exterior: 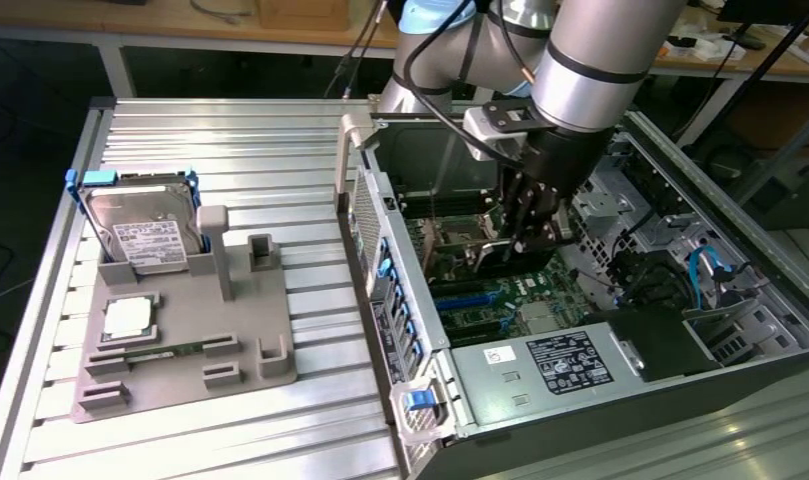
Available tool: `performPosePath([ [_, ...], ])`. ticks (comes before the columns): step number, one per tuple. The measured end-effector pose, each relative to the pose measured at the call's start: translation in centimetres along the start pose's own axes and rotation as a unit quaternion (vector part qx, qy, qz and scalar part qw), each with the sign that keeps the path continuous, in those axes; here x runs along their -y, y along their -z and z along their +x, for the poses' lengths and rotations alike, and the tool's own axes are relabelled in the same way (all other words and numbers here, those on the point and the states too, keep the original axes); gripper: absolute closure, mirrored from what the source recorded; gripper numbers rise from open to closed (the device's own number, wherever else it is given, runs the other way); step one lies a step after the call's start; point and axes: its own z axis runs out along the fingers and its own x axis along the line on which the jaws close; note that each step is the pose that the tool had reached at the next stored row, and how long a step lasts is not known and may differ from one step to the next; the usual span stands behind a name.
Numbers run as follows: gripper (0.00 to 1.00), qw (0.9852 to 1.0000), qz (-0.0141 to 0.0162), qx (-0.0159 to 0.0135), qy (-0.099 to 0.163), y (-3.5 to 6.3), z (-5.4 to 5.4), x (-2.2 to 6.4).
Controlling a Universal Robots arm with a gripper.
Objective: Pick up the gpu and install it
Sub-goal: 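Insert the gpu into the slot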
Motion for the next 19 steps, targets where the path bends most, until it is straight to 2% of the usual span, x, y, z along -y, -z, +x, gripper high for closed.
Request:
performPosePath([
  [19,0.73,1.0000,0.0006,-0.0001,0.000,-1.27,0.4,-0.91],
])
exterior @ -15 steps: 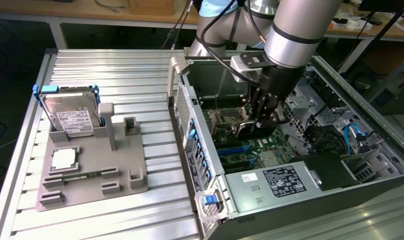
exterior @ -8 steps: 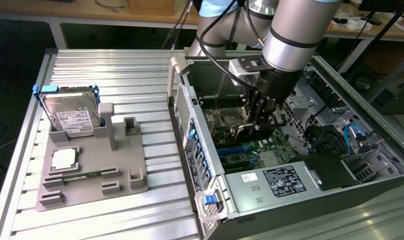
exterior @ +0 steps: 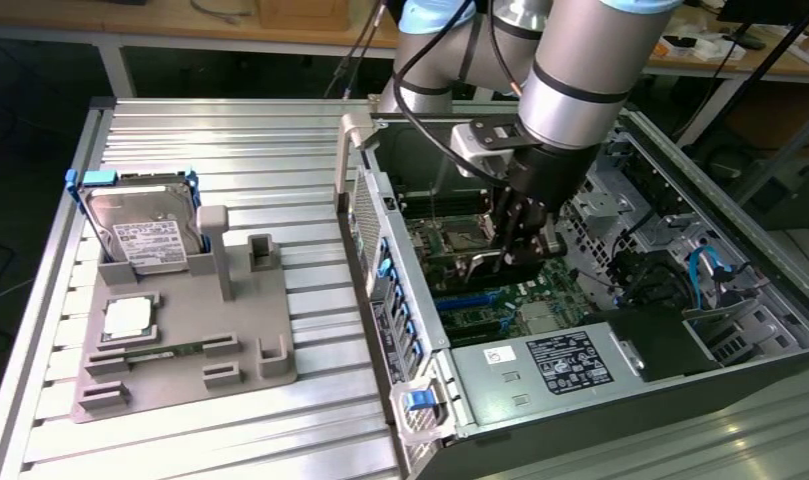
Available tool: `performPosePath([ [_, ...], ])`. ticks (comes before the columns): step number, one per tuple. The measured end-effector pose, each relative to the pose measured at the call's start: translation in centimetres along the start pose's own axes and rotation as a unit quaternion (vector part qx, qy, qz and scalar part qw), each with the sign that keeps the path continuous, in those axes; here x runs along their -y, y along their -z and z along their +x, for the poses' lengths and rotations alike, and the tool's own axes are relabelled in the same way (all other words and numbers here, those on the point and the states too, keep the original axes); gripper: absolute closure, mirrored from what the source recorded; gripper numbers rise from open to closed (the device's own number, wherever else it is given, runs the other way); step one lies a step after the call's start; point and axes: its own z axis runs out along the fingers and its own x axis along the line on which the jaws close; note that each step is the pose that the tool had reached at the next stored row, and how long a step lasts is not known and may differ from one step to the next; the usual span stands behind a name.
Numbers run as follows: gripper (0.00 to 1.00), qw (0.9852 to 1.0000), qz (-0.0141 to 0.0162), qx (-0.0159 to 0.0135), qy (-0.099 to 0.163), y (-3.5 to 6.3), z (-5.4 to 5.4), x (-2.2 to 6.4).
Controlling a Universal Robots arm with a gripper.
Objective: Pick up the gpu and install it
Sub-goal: 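Insert the gpu into the slot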
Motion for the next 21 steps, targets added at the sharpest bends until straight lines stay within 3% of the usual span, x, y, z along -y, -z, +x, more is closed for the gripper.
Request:
performPosePath([
  [6,0.73,1.0000,0.0002,0.0000,0.000,-0.38,0.0,-0.37],
  [21,0.73,1.0000,0.0005,0.0000,-0.001,-1.23,0.0,-0.23],
])
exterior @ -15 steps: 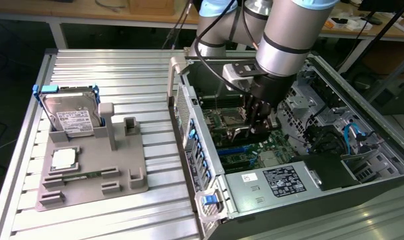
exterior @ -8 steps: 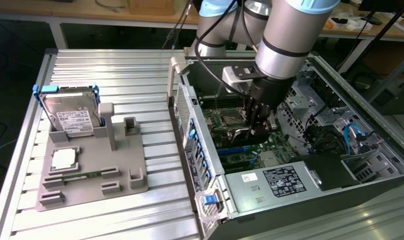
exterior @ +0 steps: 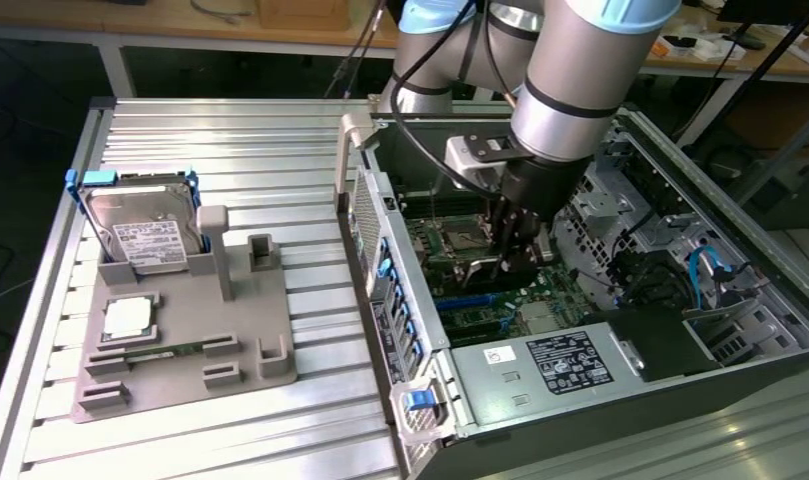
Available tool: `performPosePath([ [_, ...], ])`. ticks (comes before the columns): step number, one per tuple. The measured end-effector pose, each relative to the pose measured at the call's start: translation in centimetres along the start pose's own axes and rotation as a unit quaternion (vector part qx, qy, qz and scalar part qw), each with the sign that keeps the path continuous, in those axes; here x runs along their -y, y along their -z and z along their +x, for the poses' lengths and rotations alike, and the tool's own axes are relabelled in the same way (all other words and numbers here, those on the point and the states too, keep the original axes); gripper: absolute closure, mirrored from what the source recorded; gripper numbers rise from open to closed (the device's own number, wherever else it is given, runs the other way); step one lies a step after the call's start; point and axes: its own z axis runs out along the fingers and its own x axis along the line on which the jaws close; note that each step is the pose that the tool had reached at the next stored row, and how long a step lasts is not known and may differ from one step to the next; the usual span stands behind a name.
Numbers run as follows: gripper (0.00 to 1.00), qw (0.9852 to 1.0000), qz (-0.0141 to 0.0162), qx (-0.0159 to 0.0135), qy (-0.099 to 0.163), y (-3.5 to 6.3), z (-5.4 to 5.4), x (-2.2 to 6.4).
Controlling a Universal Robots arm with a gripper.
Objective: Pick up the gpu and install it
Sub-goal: 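Insert the gpu into the slot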
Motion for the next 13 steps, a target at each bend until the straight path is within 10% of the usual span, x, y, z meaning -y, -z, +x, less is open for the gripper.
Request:
performPosePath([
  [13,0.73,1.0000,0.0031,0.0002,0.000,-0.54,0.00,-0.69],
])
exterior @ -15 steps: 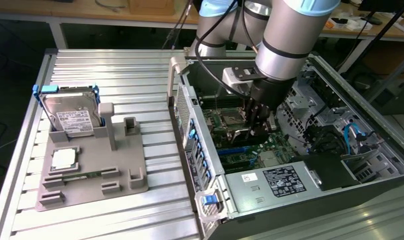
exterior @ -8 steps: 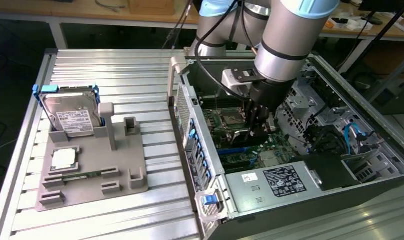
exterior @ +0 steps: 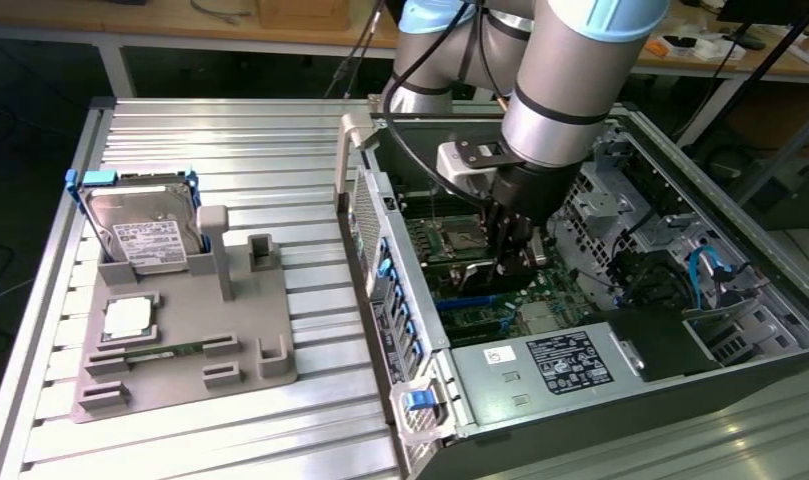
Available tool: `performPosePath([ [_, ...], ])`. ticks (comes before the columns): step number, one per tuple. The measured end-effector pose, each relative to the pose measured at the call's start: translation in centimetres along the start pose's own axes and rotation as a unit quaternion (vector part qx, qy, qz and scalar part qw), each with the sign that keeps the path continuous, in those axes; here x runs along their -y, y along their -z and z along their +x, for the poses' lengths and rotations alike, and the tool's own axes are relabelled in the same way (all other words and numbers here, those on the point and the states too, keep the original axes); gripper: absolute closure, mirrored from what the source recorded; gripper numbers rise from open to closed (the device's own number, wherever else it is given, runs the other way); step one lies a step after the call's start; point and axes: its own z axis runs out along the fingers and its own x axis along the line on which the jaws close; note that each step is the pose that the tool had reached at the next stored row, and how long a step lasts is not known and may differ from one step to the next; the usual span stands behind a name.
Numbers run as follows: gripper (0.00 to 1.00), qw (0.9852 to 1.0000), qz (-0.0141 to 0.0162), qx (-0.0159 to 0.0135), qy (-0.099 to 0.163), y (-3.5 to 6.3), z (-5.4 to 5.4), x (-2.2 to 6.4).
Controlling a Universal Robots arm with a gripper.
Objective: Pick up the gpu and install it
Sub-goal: 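Insert the gpu into the slot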
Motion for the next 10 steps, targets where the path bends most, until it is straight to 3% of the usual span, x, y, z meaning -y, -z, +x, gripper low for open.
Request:
performPosePath([
  [10,0.73,1.0000,0.0001,0.0008,-0.001,-0.56,0.02,-0.32],
])
